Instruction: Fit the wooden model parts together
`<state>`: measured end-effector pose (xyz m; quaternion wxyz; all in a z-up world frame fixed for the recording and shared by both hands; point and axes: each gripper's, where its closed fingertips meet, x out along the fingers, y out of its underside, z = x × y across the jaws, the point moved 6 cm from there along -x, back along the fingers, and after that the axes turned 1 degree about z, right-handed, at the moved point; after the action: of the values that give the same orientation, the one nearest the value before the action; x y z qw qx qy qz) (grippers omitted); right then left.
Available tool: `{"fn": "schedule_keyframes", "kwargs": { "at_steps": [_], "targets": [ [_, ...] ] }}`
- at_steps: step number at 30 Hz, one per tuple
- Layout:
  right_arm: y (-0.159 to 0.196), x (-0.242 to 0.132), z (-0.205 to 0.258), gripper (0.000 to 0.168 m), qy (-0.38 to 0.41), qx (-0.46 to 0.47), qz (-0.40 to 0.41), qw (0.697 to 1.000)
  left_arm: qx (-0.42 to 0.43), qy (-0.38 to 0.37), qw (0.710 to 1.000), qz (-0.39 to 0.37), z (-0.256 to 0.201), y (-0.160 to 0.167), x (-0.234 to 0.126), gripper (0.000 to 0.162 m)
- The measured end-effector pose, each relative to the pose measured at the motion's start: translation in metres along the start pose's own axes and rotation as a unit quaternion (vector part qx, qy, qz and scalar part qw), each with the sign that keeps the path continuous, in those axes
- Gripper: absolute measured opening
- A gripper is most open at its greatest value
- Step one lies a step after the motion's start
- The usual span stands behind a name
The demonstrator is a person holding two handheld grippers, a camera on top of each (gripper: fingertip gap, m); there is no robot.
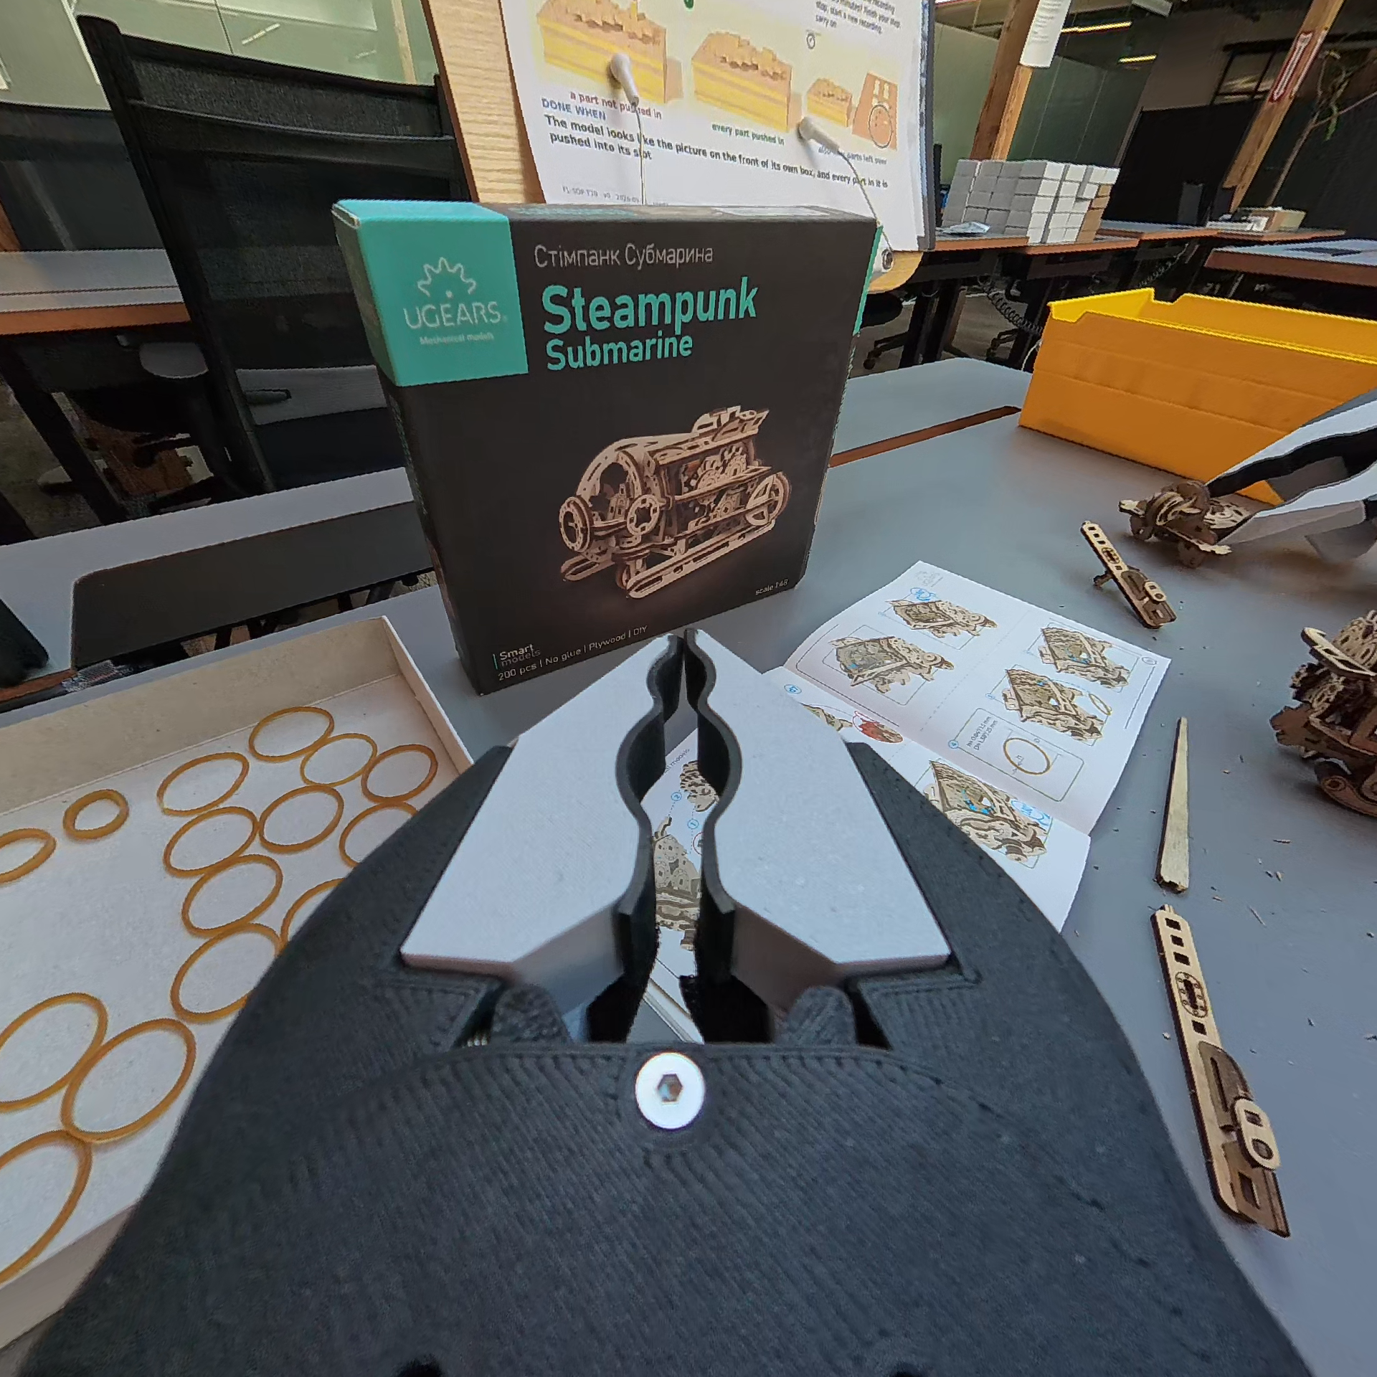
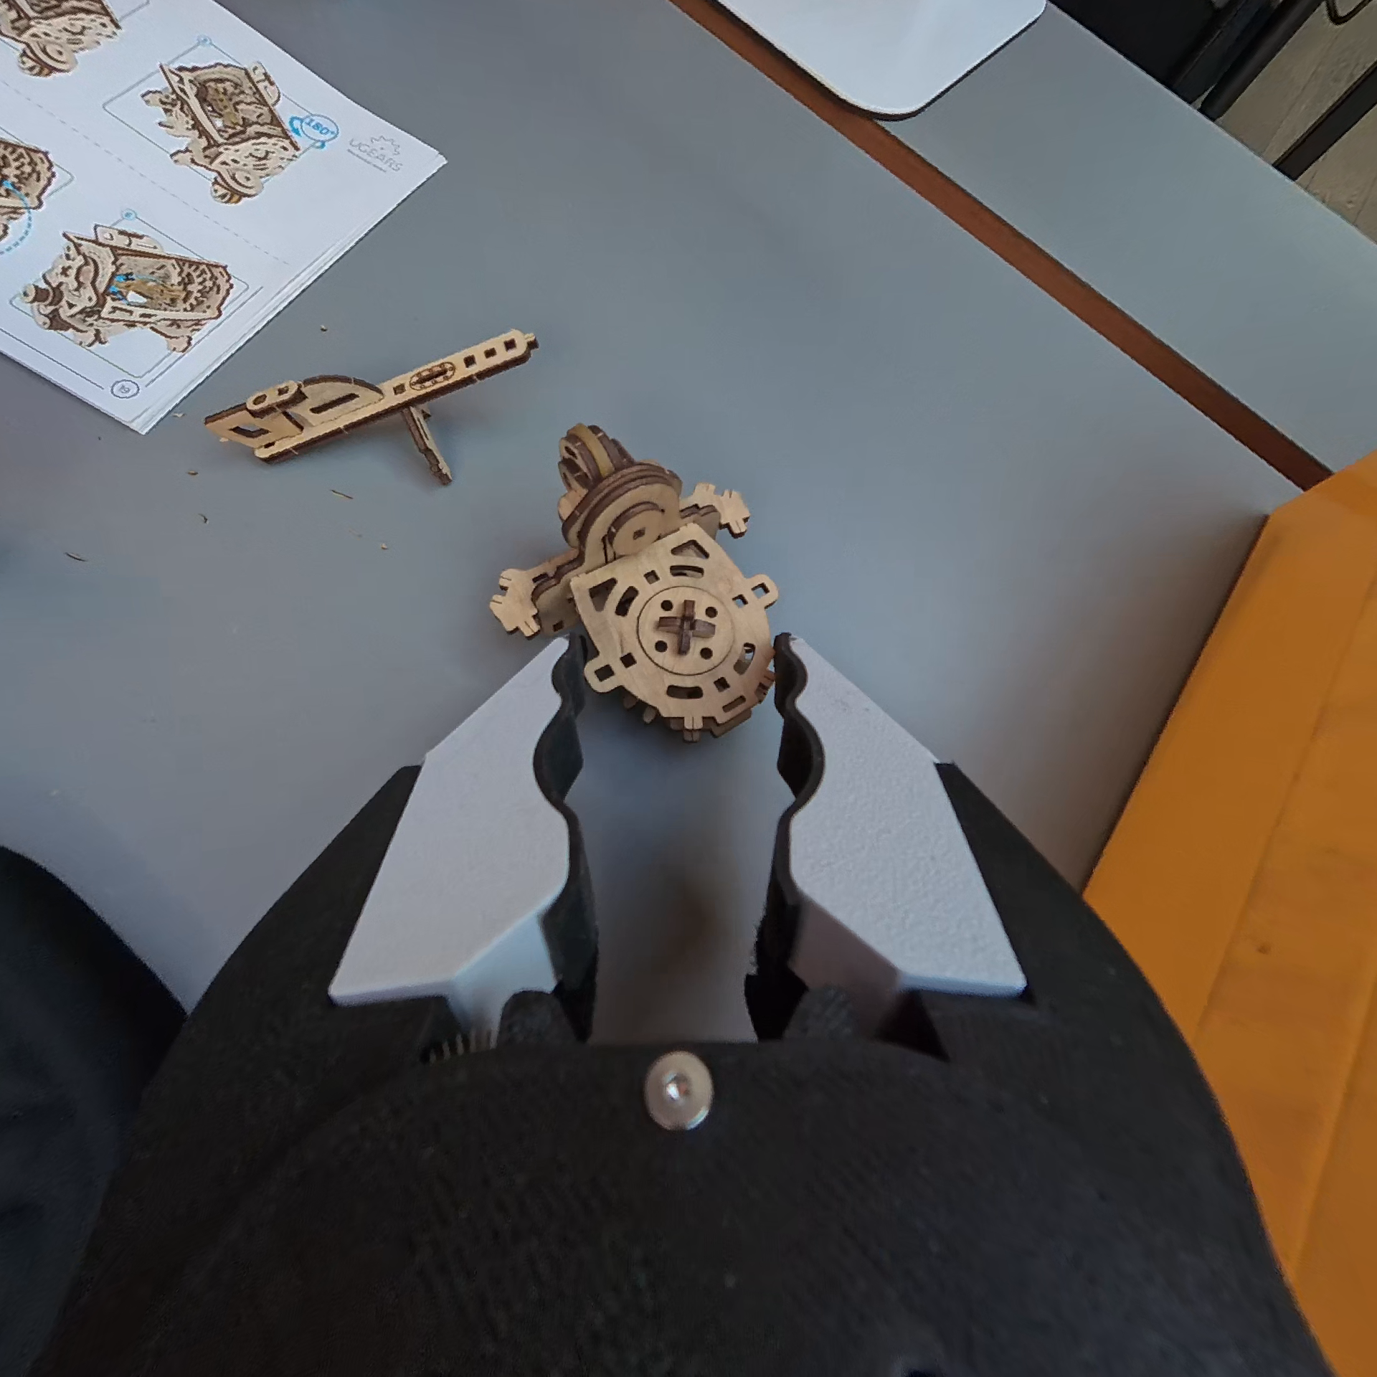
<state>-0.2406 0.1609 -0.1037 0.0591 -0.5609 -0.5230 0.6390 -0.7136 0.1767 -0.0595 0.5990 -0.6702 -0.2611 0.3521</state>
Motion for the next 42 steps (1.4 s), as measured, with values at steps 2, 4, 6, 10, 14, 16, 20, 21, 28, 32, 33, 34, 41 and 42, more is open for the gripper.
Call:
{"fn": "schedule_keyframes", "kwargs": {
  "at_steps": [2,4,6,10,14,16,20,21,28,32,33,34,41,42],
  "targets": [
    [0.0,-0.001,0.001,0.051,0.003,-0.004,0.005,1.0,0.0,0.0,1.0,-0.001,0.0,0.0,0.0,0.0],
    [0.0,-0.002,0.001,0.051,0.002,-0.006,0.011,1.0,0.0,0.001,1.0,-0.001,-0.001,0.0,0.0,0.0],
    [0.0,-0.003,0.001,0.051,0.005,-0.01,0.014,1.0,0.001,0.001,1.0,0.0,-0.001,0.0,0.0,0.0],
    [0.002,-0.008,0.001,0.051,0.003,-0.014,0.027,1.0,0.003,0.001,1.0,-0.001,-0.001,0.0,0.0,0.0],
    [0.003,-0.01,0.0,0.051,0.005,-0.018,0.031,0.999,0.002,-0.001,1.0,-0.002,-0.001,-0.001,0.0,0.0],
    [0.002,-0.011,0.0,0.051,0.006,-0.021,0.029,0.999,0.002,0.0,1.0,-0.002,-0.001,-0.001,0.0,0.0],
    [-0.004,-0.016,0.002,0.051,0.01,-0.026,0.012,1.0,0.004,0.0,1.0,-0.002,-0.001,-0.001,0.0,0.0],
    [-0.006,-0.017,0.002,0.051,0.01,-0.028,0.008,1.0,0.004,0.001,1.0,-0.001,-0.002,-0.001,0.0,0.0],
    [-0.014,-0.018,0.013,0.051,0.025,-0.069,0.015,0.997,0.003,0.001,1.0,-0.002,-0.001,-0.001,0.0,0.0],
    [-0.018,-0.019,0.019,0.051,0.049,-0.108,0.033,0.992,0.006,0.0,1.0,-0.002,-0.002,-0.001,0.0,0.0],
    [-0.018,-0.019,0.021,0.051,0.054,-0.117,0.038,0.991,0.007,0.0,1.0,-0.002,-0.002,-0.001,0.0,0.0],
    [-0.019,-0.02,0.022,0.051,0.058,-0.124,0.042,0.99,0.008,-0.001,1.0,-0.002,-0.002,-0.001,0.0,0.0],
    [-0.023,-0.021,0.027,0.05,0.068,-0.137,0.045,0.987,0.008,-0.003,1.0,-0.003,-0.001,-0.001,0.0,0.0],
    [-0.022,-0.021,0.026,0.05,0.069,-0.135,0.047,0.987,0.008,-0.003,1.0,-0.003,-0.001,-0.001,0.0,0.0]
  ]
}}
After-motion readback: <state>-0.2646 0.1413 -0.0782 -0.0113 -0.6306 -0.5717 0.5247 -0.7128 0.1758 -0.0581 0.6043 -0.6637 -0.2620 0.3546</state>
